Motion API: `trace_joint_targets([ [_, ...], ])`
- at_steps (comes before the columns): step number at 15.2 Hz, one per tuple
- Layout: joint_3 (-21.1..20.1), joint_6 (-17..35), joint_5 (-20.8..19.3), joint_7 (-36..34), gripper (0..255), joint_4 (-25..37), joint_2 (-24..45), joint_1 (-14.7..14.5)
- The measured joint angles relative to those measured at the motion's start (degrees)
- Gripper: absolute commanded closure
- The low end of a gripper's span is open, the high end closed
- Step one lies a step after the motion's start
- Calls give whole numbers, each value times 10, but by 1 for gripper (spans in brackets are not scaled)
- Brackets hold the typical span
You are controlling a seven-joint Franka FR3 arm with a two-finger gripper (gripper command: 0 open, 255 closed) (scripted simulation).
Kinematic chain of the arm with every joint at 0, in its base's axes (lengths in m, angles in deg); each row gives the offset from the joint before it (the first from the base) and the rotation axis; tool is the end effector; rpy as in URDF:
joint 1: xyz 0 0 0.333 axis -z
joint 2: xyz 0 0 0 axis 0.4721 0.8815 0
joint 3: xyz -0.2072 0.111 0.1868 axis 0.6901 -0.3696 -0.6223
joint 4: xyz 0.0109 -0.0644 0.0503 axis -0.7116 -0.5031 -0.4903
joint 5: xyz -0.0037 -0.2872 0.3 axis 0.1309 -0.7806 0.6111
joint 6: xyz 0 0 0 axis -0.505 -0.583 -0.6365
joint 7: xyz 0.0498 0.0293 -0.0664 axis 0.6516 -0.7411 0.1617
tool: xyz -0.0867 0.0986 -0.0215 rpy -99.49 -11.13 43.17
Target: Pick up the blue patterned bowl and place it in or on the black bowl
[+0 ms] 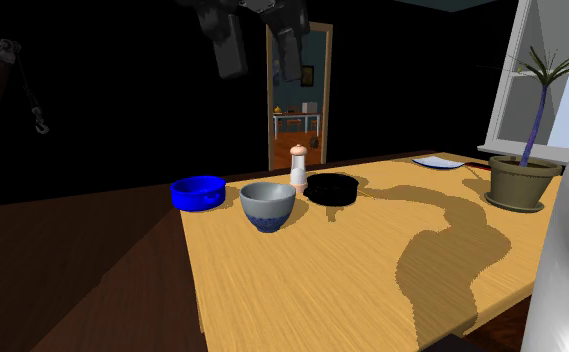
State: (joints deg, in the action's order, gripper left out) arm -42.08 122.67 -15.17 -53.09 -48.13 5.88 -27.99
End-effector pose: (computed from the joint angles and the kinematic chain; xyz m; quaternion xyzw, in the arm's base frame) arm 0.3162 0.0196 0.5204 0.9922 0.0864 -0.0888 0.0152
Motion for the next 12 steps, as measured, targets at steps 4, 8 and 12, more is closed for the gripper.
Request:
trace_joint_targets([
  [4,6,42,-12,5,0,-15,24,7],
  [8,19,119,-34,13,0,-30,77,21],
  [12,32,192,-56,19,0,-30,140,36],
])
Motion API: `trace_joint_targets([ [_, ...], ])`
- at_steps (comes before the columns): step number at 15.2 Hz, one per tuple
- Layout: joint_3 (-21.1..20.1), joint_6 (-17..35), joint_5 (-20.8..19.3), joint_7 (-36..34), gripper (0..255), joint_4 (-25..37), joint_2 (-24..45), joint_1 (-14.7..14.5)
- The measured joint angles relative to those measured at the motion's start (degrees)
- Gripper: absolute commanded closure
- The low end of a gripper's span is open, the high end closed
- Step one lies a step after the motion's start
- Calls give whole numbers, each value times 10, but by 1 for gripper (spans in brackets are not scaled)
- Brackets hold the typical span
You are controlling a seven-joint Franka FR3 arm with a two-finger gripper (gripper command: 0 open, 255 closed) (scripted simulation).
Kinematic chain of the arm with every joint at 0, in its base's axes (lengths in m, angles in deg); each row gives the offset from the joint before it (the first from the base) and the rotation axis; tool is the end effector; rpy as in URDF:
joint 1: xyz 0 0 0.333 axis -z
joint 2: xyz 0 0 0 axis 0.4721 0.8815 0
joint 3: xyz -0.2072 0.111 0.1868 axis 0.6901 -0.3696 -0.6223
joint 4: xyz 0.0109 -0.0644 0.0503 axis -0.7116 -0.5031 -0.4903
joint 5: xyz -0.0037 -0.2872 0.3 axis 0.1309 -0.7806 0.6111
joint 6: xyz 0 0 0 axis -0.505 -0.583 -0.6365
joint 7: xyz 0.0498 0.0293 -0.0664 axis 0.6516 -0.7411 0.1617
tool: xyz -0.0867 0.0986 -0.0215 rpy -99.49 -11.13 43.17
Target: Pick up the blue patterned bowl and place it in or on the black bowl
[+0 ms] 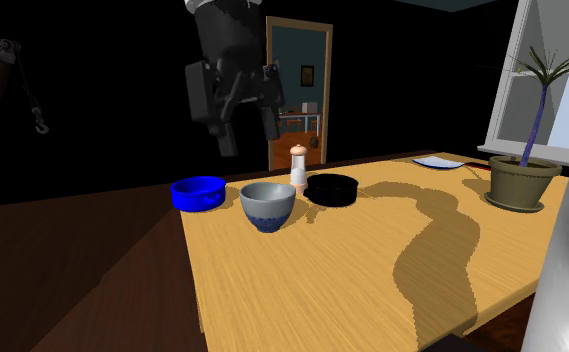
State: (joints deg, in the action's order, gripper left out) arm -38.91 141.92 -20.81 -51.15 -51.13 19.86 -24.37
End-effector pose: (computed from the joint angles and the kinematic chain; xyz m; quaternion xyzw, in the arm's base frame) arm 0.3918 -0.0361 0.4313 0.9943 0.0674 -0.0728 0.0389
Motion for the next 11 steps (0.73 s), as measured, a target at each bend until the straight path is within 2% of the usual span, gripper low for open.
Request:
trace_joint_targets([
  [11,34,180,-52,6,0,67,216,38],
])
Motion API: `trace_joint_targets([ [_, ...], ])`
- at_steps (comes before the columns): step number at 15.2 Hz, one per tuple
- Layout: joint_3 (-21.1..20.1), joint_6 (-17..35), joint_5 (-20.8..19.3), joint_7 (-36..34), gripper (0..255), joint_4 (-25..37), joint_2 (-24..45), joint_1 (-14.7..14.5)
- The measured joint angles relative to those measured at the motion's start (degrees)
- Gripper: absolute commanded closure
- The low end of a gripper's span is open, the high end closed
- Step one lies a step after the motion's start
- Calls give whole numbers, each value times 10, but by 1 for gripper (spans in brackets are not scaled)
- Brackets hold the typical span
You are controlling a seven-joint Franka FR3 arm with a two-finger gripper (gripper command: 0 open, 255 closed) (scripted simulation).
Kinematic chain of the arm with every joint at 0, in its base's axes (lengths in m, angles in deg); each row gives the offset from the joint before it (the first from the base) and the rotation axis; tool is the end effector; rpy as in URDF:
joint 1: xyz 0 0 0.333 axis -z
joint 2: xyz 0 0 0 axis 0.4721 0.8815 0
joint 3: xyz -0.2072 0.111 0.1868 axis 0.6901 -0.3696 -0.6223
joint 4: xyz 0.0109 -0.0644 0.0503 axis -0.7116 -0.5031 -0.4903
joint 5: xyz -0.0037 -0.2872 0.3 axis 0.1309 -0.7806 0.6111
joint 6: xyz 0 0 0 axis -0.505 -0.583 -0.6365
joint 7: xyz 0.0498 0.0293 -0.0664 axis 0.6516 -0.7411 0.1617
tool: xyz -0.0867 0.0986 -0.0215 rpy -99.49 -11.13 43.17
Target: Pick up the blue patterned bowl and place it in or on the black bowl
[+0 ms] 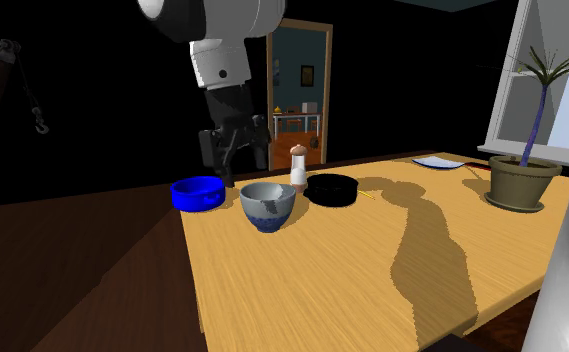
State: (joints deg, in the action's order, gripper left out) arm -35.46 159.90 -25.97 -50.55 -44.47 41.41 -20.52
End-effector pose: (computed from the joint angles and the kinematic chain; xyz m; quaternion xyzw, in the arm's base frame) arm 0.4774 -0.1059 0.3429 0.9953 0.0465 -0.0537 0.0653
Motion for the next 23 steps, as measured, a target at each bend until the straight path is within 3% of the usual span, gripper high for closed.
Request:
trace_joint_targets([
  [8,19,85,-20,-3,0,105,166,20],
  [15,34,125,-24,8,0,209,290,39],
  [23,38,168,-27,6,0,209,332,46],
])
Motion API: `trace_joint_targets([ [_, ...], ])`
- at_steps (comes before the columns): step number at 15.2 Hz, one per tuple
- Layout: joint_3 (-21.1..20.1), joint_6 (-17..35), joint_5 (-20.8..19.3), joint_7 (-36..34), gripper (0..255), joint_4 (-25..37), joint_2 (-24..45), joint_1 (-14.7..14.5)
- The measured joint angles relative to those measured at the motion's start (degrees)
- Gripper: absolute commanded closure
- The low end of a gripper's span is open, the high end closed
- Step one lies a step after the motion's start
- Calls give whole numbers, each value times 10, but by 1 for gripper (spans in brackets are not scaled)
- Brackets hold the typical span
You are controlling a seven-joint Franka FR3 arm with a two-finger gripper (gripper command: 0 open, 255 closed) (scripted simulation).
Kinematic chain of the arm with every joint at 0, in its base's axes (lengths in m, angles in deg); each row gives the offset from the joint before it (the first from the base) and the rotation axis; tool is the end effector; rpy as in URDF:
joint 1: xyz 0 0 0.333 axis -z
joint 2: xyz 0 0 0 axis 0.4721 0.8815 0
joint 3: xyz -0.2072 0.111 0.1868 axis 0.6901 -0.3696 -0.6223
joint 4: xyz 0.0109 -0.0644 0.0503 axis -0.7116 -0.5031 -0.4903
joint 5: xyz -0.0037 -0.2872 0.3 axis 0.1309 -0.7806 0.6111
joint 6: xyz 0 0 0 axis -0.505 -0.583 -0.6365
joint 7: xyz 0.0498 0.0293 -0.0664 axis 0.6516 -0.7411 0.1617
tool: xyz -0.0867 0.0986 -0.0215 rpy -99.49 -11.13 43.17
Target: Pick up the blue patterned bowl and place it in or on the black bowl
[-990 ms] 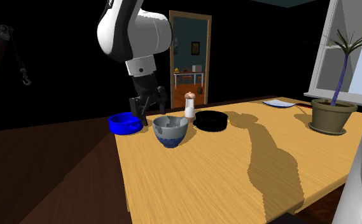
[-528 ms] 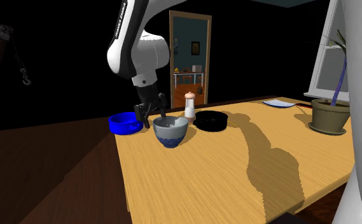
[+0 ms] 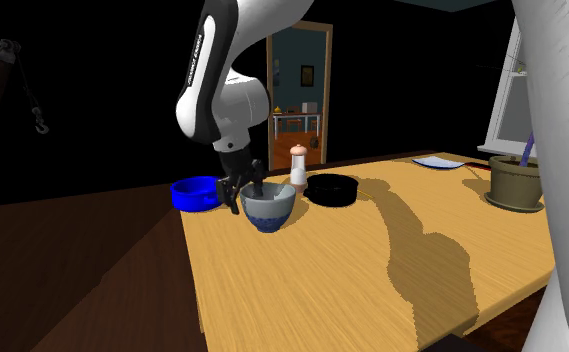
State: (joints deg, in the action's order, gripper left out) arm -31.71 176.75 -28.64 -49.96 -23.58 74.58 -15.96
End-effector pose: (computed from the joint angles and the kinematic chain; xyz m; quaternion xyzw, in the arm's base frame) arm 0.5849 -0.2115 0.2076 0.9944 0.0189 -0.0284 0.1003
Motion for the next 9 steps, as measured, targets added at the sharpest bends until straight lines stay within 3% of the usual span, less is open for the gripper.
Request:
trace_joint_targets([
  [5,0,2,0,0,0,1,2,0],
  [6,0,2,0,0,255,1,2,0],
  [9,0,2,0,0,255,1,2,0],
])
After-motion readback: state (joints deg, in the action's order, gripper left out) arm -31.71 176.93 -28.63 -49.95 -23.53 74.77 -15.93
